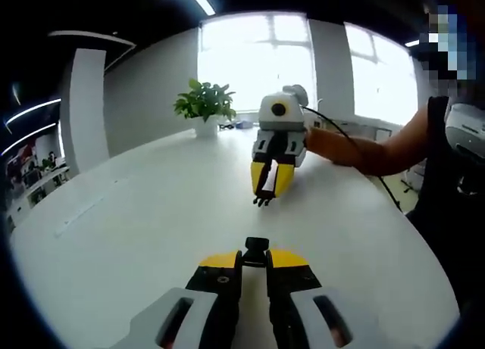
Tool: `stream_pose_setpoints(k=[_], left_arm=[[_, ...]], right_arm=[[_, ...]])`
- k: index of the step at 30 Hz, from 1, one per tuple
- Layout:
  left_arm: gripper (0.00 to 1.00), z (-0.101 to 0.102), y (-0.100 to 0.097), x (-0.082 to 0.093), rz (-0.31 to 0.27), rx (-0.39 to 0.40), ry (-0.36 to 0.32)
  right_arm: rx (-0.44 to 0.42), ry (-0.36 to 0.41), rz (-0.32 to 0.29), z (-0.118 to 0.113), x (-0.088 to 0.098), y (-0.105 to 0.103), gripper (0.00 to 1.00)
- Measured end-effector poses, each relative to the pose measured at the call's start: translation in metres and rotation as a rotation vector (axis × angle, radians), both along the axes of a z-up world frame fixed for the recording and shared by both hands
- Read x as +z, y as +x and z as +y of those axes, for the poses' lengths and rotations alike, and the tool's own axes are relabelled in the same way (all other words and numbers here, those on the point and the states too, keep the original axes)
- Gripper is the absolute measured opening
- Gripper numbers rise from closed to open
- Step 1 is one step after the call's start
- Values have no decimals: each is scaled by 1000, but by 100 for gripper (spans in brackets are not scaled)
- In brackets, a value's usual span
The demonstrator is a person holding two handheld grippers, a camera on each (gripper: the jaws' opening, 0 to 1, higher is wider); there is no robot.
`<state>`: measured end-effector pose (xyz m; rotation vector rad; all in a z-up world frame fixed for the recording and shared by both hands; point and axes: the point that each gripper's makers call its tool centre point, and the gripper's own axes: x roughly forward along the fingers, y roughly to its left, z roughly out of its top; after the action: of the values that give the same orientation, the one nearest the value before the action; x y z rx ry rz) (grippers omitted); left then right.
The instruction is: Snap the two parts of the plastic buckle together until the buckle closes and remains connected.
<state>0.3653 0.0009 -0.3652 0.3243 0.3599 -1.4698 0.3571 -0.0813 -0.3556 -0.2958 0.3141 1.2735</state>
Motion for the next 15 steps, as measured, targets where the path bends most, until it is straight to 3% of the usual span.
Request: stream_pose_setpoints(k=[15], left_arm=[[10,-2,-2,-7,29,-15,22]], right_arm=[[34,-20,16,2,-7,-5,10]])
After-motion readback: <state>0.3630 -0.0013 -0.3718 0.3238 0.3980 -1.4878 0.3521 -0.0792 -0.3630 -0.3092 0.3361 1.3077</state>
